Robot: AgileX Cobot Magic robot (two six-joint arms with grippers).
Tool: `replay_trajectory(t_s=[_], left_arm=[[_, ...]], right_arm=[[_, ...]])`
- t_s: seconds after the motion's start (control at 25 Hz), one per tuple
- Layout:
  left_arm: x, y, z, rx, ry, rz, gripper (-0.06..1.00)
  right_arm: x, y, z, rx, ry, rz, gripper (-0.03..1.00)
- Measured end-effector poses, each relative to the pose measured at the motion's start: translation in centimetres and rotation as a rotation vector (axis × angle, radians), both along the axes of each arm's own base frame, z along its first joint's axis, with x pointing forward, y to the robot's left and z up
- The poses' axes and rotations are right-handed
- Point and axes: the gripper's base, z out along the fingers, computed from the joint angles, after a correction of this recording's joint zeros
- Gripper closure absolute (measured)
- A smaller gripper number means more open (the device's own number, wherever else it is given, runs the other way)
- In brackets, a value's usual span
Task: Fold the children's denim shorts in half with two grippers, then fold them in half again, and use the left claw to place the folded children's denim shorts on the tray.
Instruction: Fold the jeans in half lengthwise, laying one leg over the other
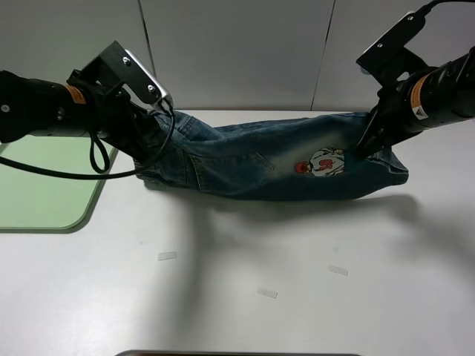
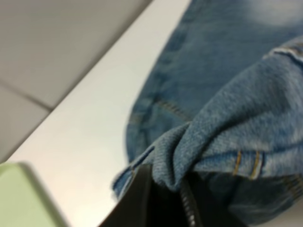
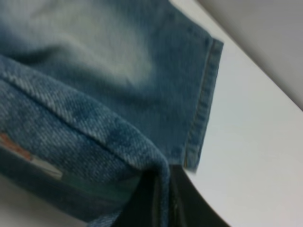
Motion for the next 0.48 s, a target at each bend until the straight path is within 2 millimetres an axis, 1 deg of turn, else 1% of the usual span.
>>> replay_trajectory(t_s=[0.24, 0.36, 0.48], left_arm=[[0.9, 2.5, 0.0, -0.001, 0.000, 0.087, 0.85], [1.1, 2.9, 0.0, -0.003, -0.006, 0.104, 0.85], [1.3, 2.9, 0.1, -0.007, -0.019, 0.106, 0.85]], right_arm=[[1.1, -0.3, 0.8, 0.134, -0.097, 0.067, 0.99], [1.5, -0.7, 1.2, 0.189, -0.138, 0.081, 0.99], [2.3, -1.3, 0.9, 0.230, -0.141, 0.052, 0.99]])
